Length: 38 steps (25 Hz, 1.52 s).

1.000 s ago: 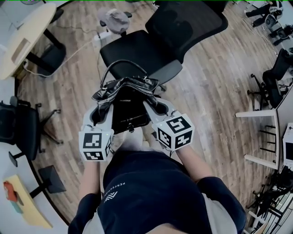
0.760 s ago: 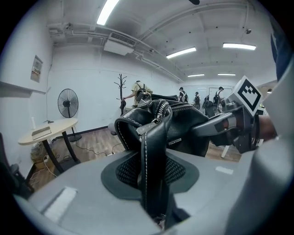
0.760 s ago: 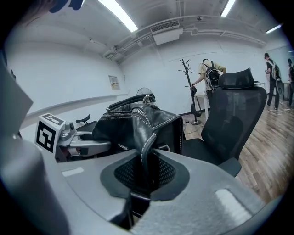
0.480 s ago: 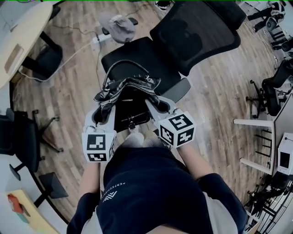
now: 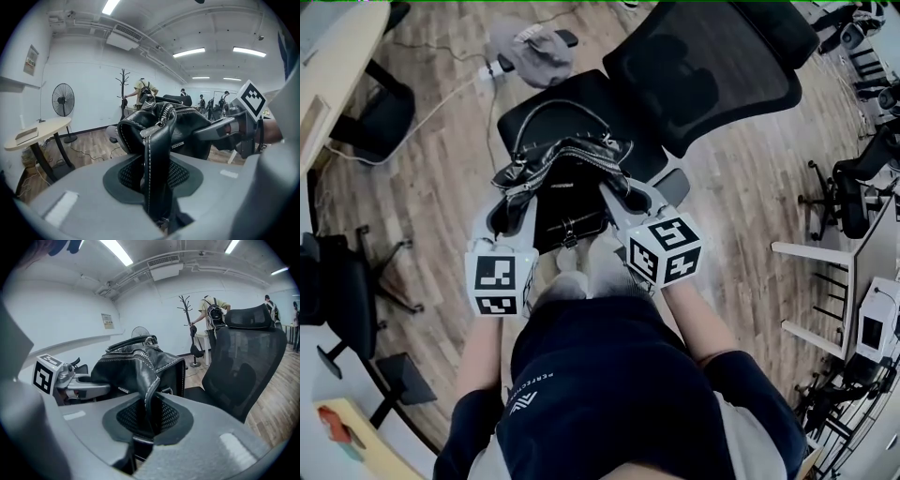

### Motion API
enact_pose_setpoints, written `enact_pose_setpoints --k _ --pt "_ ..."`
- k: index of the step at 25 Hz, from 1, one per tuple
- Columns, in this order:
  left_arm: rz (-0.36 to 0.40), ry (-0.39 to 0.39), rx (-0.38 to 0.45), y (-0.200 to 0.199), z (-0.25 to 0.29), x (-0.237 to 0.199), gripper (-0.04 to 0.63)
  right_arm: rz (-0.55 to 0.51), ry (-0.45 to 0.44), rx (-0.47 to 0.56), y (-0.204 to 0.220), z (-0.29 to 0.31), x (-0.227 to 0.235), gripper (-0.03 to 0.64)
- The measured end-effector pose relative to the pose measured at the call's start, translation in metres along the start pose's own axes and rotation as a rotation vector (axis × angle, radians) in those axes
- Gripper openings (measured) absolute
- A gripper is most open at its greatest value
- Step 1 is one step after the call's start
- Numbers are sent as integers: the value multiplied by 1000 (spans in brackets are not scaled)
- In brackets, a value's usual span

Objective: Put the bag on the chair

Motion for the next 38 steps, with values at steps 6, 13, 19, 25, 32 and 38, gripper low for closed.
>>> enact_pose_setpoints --k 6,13,19,25,32,38 --pt "-11 -36 -4 -16 42 -3 126 3 -18 -7 -10 25 41 38" --pt "-54 -66 -51 -19 101 7 126 2 -55 -52 -5 52 101 38" --pt "-66 -76 -87 -9 149 6 129 8 -87 -104 10 80 142 40" --pt "-70 -85 -126 11 186 -3 130 22 -100 -161 32 107 165 43" --pt "-56 -93 -159 34 222 -14 133 42 -104 -219 59 137 185 46" --pt "-53 -93 -182 48 237 -26 135 47 -114 -240 73 155 191 52"
Point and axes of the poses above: the fingertips, and each gripper's own axes: z forward along the fingers, x to its right, y out of its underside, the point moved 1 cm from there along -z, backward along the fingers, and after that the axes turned 12 degrees about -z, right-handed, at the moved point
